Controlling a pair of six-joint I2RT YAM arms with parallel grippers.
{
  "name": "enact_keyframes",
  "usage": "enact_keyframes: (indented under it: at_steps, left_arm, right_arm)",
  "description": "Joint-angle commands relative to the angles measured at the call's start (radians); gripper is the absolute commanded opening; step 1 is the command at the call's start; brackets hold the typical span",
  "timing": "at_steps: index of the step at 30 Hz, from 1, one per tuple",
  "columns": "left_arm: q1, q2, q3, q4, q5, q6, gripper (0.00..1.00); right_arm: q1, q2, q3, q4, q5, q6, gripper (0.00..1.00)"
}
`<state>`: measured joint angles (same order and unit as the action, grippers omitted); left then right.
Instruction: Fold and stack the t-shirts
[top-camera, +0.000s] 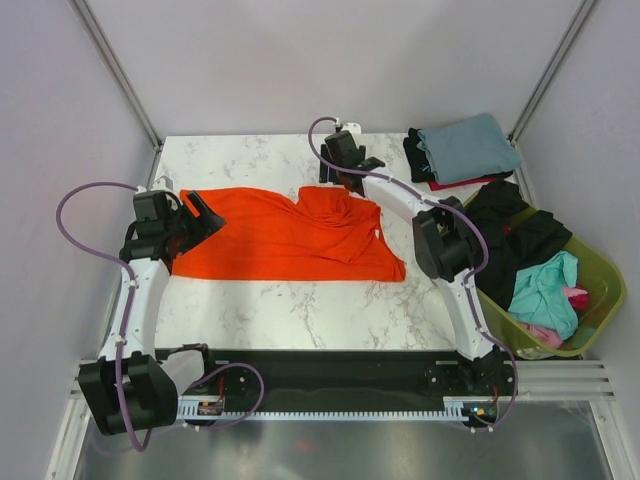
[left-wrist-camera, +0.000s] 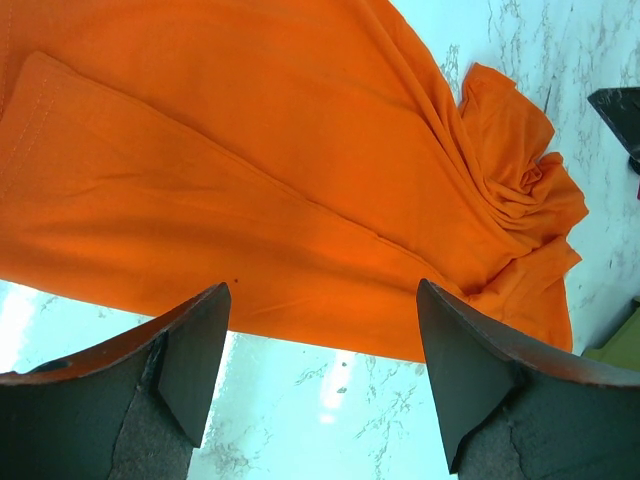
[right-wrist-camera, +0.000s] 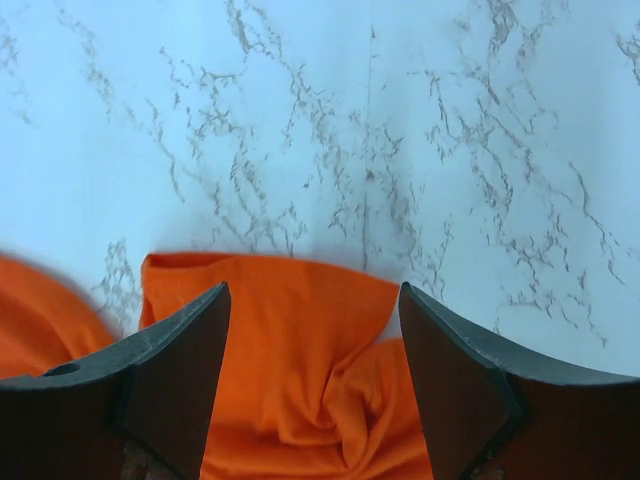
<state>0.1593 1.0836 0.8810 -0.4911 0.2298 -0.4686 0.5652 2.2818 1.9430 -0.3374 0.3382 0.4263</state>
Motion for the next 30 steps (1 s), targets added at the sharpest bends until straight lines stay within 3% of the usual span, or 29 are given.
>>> enact_keyframes:
  at_steps: [1, 4, 12, 18, 21, 22, 25, 30]
  left_arm:
    - [-0.007, -0.007, -0.007, 0.025, -0.001, 0.031, 0.83]
    - [-0.006, -0.004, -0.005, 0.023, -0.007, 0.035, 0.83]
    - [-0.007, -0.002, -0.005, 0.025, -0.011, 0.036, 0.83]
    - [-0.006, 0.002, -0.005, 0.022, -0.015, 0.038, 0.83]
    - [-0.007, 0.006, -0.007, 0.022, -0.029, 0.041, 0.83]
    - [-0.006, 0.007, -0.007, 0.022, -0.032, 0.041, 0.83]
    - [-0.006, 0.016, -0.004, 0.020, -0.043, 0.045, 0.84]
    - [-0.006, 0.090, 0.068, 0.003, -0.072, 0.048, 0.87]
  right_arm:
    - [-0.017, 0.100, 0.095, -0.025, -0.007, -0.026, 0.76]
    - [-0.027, 0.154, 0.154, -0.055, -0.013, -0.020, 0.74]
    - [-0.025, 0.171, 0.082, -0.035, -0.034, 0.011, 0.69]
    - [-0.014, 0.192, 0.068, -0.032, -0.056, 0.029, 0.51]
    - [-0.013, 0.208, 0.066, -0.029, -0.064, 0.037, 0.30]
    - [-0.014, 0.208, 0.062, -0.025, -0.065, 0.037, 0.16]
    - [-0.018, 0.209, 0.074, 0.029, -0.085, 0.011, 0.00]
    - [-0.022, 0.254, 0.250, 0.127, -0.097, -0.132, 0.00]
